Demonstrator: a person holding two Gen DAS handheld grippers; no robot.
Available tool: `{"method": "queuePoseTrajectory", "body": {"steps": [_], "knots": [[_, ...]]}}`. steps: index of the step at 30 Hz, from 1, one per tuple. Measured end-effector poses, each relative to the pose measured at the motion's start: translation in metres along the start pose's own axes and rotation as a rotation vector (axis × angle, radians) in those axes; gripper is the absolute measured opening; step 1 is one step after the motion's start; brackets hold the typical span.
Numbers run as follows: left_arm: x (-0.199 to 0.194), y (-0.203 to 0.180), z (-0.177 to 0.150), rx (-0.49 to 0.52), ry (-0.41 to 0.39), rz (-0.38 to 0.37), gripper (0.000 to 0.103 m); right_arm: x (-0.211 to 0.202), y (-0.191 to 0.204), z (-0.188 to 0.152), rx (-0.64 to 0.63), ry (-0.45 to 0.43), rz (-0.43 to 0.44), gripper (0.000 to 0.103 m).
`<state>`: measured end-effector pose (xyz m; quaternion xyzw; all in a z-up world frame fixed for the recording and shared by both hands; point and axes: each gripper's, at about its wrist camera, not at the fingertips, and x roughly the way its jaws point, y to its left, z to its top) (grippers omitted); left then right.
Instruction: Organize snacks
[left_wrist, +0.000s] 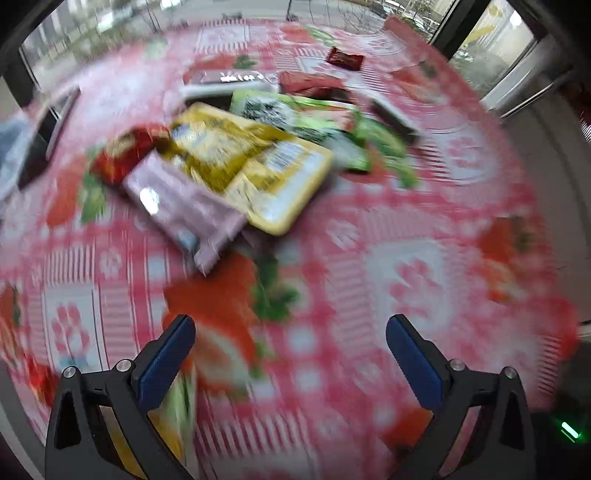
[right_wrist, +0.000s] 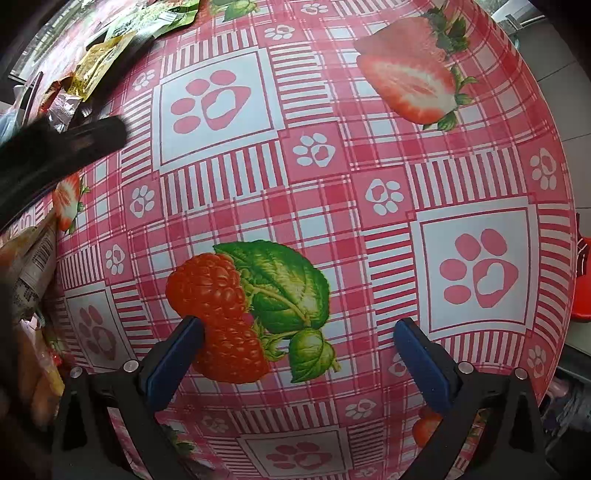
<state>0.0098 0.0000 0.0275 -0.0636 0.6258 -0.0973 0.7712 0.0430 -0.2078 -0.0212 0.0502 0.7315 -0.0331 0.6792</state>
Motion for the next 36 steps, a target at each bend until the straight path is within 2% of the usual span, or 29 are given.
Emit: {"method": "queuePoseTrajectory", "body": {"steps": [3, 5, 7, 11, 15, 20, 23, 26, 28, 30, 36], "knots": [[-0.046, 0.006, -0.010, -0.032, 0.012, -0.018, 0.103, 0.000, 0.000, 0.003, 0.000, 0.008, 0.001, 0.103], [-0.075, 0.013, -0.025, -0.052, -0.008, -0.013, 0.103, 0.000, 0.000, 0.000, 0.000, 0.007, 0.001, 0.103], [-0.090, 0.021, -0.042, -0.070, -0.001, -0.011, 0.103, -0.001, 0.000, -0.001, -0.001, 0.009, 0.003, 0.103], [-0.118, 0.042, -0.084, -0.110, -0.039, 0.032, 0.103, 0.001, 0.001, 0.002, -0.007, 0.040, 0.002, 0.103], [-0.138, 0.068, -0.114, -0.183, -0.039, 0.091, 0.103, 0.004, 0.000, 0.010, -0.006, 0.072, 0.002, 0.103], [-0.155, 0.098, -0.148, -0.241, -0.026, 0.158, 0.103, 0.004, 0.001, 0.010, -0.006, 0.059, -0.001, 0.103], [-0.164, 0.108, -0.168, -0.246, 0.000, 0.192, 0.103, 0.003, 0.002, 0.006, -0.010, 0.059, -0.003, 0.103], [-0.177, 0.117, -0.190, -0.233, 0.010, 0.245, 0.103, 0.002, 0.009, 0.001, -0.030, 0.106, -0.038, 0.103], [-0.185, 0.127, -0.204, -0.232, 0.005, 0.247, 0.103, -0.008, 0.015, -0.010, -0.021, 0.077, -0.085, 0.103], [-0.196, 0.135, -0.219, -0.233, -0.002, 0.255, 0.103, -0.020, 0.028, -0.026, -0.041, 0.036, -0.082, 0.103], [-0.221, 0.158, -0.262, -0.264, -0.018, 0.273, 0.103, -0.034, 0.089, -0.093, -0.215, -0.038, -0.113, 0.103]]}}
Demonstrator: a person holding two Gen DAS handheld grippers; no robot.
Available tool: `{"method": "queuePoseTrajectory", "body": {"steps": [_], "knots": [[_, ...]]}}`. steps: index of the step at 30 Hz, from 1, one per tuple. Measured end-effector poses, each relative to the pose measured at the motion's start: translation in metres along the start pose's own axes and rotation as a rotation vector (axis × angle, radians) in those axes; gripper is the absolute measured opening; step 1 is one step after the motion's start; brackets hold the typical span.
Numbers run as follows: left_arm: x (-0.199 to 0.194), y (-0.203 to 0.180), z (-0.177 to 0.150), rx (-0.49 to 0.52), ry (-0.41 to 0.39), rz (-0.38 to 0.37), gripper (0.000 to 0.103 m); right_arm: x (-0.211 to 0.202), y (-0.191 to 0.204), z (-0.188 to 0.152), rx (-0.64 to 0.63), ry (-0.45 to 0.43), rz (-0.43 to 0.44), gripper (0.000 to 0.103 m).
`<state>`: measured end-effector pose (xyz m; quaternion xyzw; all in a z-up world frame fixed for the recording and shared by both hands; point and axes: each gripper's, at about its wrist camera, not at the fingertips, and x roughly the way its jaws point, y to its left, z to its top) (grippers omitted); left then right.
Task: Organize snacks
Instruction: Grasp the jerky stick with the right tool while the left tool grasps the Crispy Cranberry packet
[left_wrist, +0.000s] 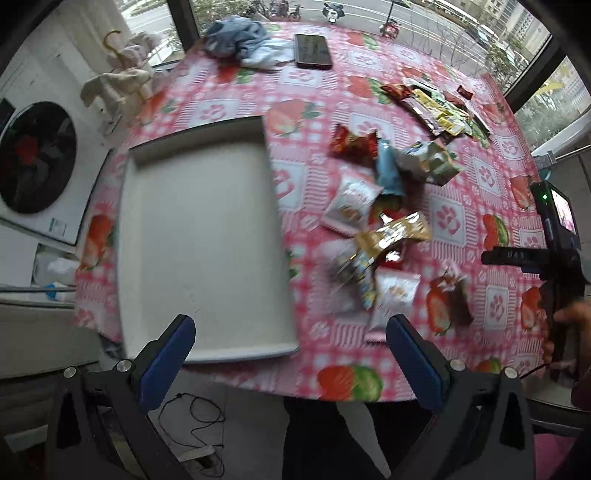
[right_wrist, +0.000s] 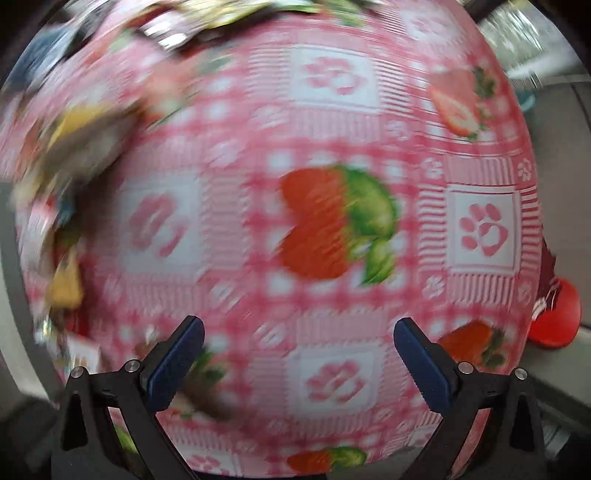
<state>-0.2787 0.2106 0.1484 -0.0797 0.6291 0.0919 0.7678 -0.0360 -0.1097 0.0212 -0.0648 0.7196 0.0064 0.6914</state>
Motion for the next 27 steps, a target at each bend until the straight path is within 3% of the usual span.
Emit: {"method": "queuePoseTrajectory", "body": {"steps": [8, 14, 20, 27], "knots": [[-0.020, 0.050, -0.036, -0.045, -0.022, 0.040, 0.103, -0.001, 0.050, -0.057, -0.004, -0.024, 0.016, 0.103], [-0.022, 0.073, -0.052, -0.081, -0.008, 0.047, 0.103, -0.006, 0.069, -0.081, 0.006, -0.039, 0.027, 0.103], [-0.016, 0.082, -0.051, -0.112, 0.000, 0.070, 0.103, -0.009, 0.077, -0.089, 0.005, -0.015, 0.065, 0.103], [0.014, 0.111, -0.048, -0.250, 0.062, 0.072, 0.103, -0.013, 0.056, -0.108, -0.049, 0.018, 0.164, 0.103]]}}
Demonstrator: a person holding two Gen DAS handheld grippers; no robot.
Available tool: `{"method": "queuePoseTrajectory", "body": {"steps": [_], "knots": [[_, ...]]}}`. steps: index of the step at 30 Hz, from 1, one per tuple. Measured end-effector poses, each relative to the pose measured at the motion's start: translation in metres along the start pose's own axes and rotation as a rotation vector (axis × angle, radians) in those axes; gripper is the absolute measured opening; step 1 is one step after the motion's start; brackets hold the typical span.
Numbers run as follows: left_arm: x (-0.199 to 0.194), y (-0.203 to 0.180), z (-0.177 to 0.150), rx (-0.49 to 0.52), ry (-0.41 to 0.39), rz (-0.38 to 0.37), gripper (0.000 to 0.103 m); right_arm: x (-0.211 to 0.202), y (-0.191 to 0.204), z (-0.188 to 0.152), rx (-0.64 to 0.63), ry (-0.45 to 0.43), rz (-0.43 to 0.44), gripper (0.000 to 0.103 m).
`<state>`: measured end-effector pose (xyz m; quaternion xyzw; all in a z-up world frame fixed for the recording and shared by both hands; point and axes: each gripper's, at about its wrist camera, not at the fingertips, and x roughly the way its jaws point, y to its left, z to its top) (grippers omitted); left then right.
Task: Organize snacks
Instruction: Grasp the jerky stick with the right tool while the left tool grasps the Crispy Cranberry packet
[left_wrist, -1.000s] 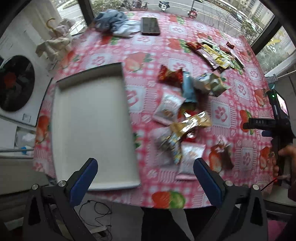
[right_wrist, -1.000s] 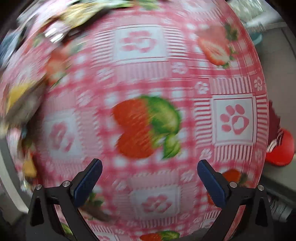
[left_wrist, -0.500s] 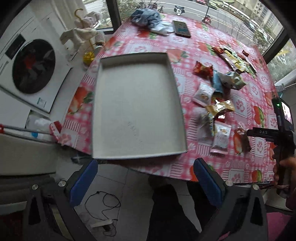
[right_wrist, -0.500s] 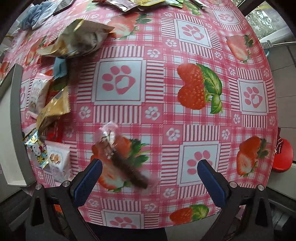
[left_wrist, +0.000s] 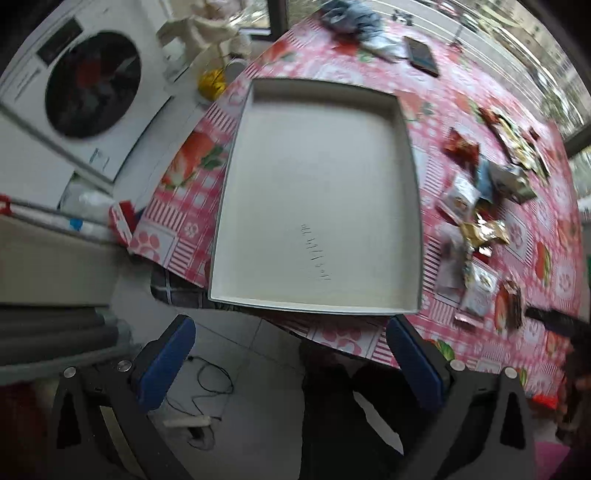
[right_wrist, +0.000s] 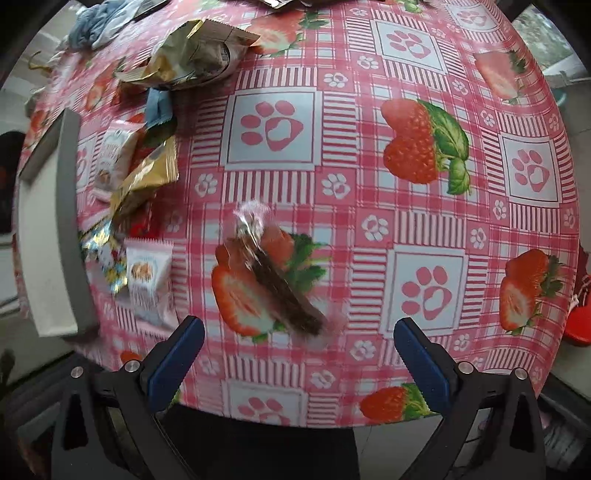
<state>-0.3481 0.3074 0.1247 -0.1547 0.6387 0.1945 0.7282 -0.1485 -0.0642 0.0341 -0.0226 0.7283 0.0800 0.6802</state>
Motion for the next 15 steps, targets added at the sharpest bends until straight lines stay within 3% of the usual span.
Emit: {"method": "queuePoseTrajectory", "body": {"steps": [5, 7, 11, 15], "knots": [[0.031, -0.015, 0.007, -0.032, 0.089, -0.022, 0.103, -0.011, -0.027, -0.031, -0.036, -0.005, -0.007, 0.103], [0.034, -0.031, 0.016, -0.010, 0.087, -0.023, 0.103, -0.013, -0.039, -0.042, -0.010, -0.002, -0.019, 0.103], [0.037, -0.079, 0.036, 0.091, 0.041, -0.018, 0.103, -0.007, -0.061, -0.061, 0.053, 0.032, -0.026, 0.103], [0.067, -0.119, 0.045, 0.202, 0.072, 0.034, 0.103, -0.006, -0.061, -0.070, 0.011, 0.050, -0.047, 0.103]]}}
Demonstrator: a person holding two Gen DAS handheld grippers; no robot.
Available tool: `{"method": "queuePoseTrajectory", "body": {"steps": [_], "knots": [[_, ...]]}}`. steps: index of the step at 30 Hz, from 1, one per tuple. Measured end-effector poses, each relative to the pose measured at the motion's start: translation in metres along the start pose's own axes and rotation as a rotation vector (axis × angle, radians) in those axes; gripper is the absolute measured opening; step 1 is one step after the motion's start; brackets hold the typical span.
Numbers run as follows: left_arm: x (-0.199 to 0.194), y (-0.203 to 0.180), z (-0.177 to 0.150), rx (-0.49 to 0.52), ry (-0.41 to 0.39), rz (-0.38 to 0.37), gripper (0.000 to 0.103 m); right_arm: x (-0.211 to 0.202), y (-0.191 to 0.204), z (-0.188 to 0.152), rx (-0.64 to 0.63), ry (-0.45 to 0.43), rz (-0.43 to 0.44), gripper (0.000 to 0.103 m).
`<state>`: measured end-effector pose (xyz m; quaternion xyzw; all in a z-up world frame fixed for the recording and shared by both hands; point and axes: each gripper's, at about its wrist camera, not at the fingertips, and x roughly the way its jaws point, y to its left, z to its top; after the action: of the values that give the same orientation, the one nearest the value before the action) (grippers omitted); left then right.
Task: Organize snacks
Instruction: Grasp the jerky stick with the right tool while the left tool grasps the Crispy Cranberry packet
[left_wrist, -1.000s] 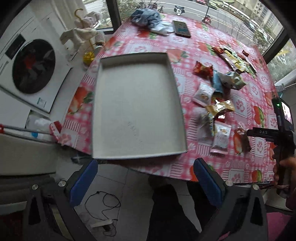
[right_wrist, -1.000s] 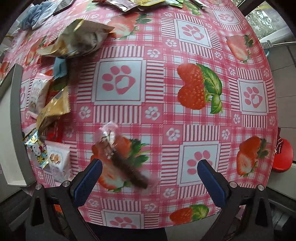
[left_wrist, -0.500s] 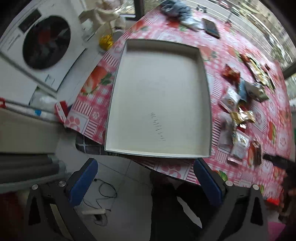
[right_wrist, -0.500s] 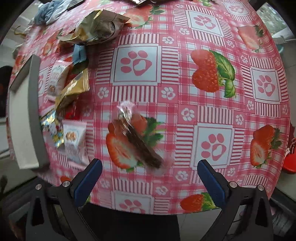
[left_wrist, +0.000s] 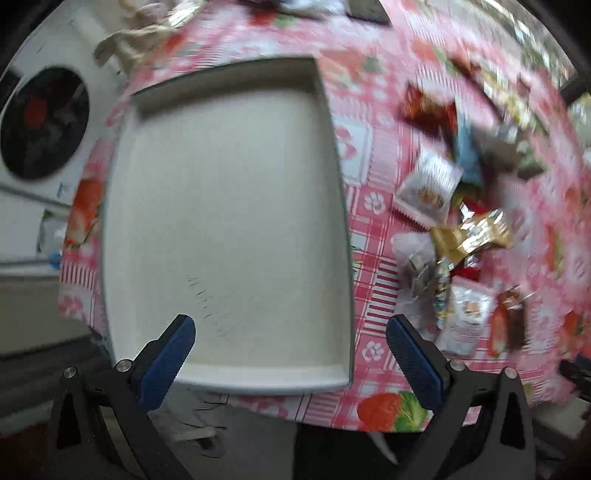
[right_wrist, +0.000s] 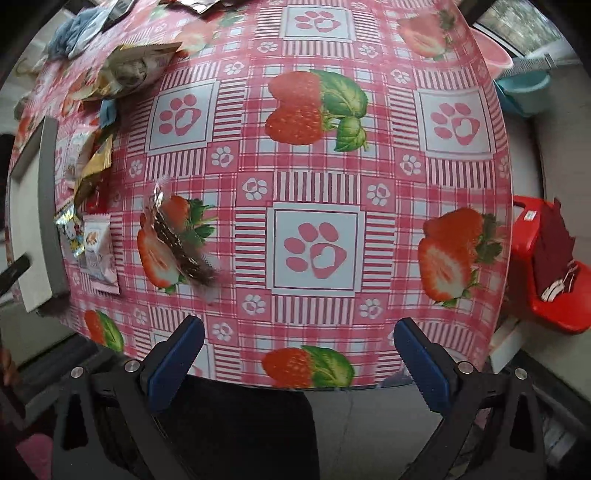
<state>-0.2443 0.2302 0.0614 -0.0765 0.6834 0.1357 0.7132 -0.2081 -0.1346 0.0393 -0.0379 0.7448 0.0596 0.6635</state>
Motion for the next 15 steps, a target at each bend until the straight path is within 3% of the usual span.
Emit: {"method": "queuePoseTrajectory", "body": {"steps": [6, 10, 12, 15], "knots": [[0.033, -0.014, 0.001, 0.104, 0.012, 0.164, 0.103, 0.001, 0.034, -0.006, -0.170, 0.013, -0.039, 0.103], [0.051, 0.006, 0.000, 0.070, 0.070, 0.196, 0.103, 0.016, 0.073, 0.004, -0.267, 0.047, -0.058, 0.103], [0.047, 0.015, -0.001, 0.037, 0.083, 0.183, 0.103, 0.023, 0.099, 0.028, -0.299, 0.059, -0.057, 0.103], [0.025, 0.016, -0.003, 0.017, 0.048, 0.103, 0.103, 0.036, 0.130, 0.038, -0.342, 0.063, -0.046, 0.103]]}}
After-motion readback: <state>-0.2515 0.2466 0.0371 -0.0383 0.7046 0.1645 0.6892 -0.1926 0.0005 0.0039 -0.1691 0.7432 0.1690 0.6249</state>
